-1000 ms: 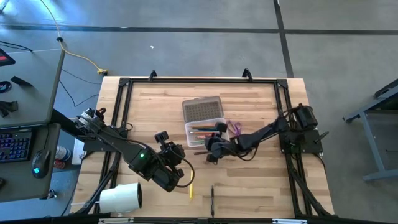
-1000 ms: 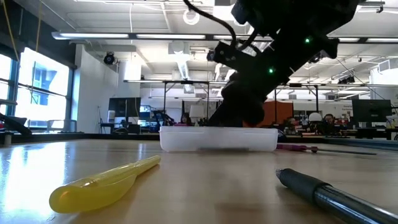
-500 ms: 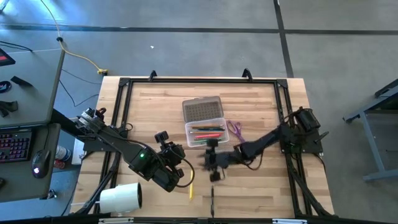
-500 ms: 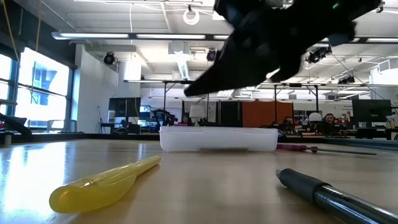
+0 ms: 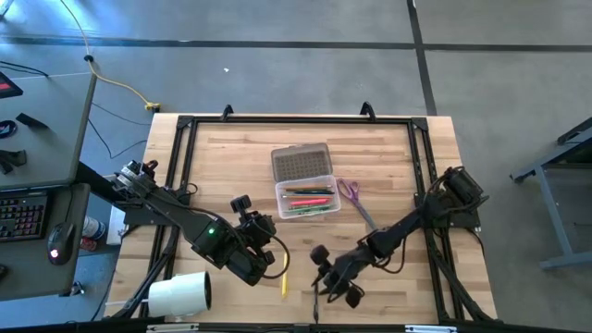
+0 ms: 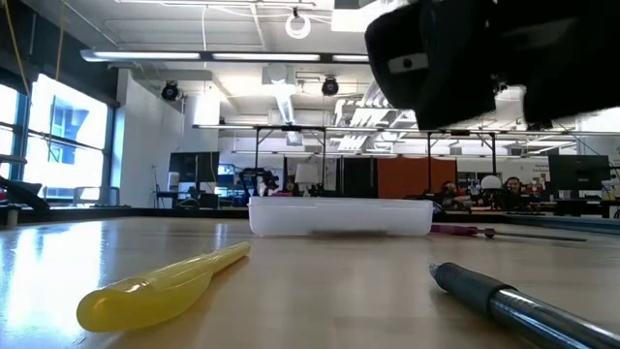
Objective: Pick & place school supplies into a supply box
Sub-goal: Put the transparent pen into the black supply box
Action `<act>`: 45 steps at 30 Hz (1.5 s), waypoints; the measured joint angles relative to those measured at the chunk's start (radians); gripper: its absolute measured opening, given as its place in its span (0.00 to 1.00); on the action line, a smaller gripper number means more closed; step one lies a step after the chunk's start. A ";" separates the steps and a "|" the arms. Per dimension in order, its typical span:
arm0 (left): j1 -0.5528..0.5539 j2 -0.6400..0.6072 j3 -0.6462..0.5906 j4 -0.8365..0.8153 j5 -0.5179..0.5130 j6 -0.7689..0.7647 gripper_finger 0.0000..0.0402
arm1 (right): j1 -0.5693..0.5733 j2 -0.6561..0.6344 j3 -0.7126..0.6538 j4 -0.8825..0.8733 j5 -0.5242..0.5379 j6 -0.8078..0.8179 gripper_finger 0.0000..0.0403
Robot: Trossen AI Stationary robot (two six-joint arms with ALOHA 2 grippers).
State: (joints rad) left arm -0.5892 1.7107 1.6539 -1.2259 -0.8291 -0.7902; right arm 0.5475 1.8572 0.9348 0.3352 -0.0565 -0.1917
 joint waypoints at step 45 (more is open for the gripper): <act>0.000 0.000 0.000 0.005 0.012 0.000 0.32 | -0.069 0.166 -0.002 0.172 -0.106 -0.131 0.33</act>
State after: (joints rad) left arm -0.5888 1.7111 1.6539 -1.2213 -0.8170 -0.7899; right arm 0.4786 2.0235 0.9329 0.5074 -0.1623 -0.3229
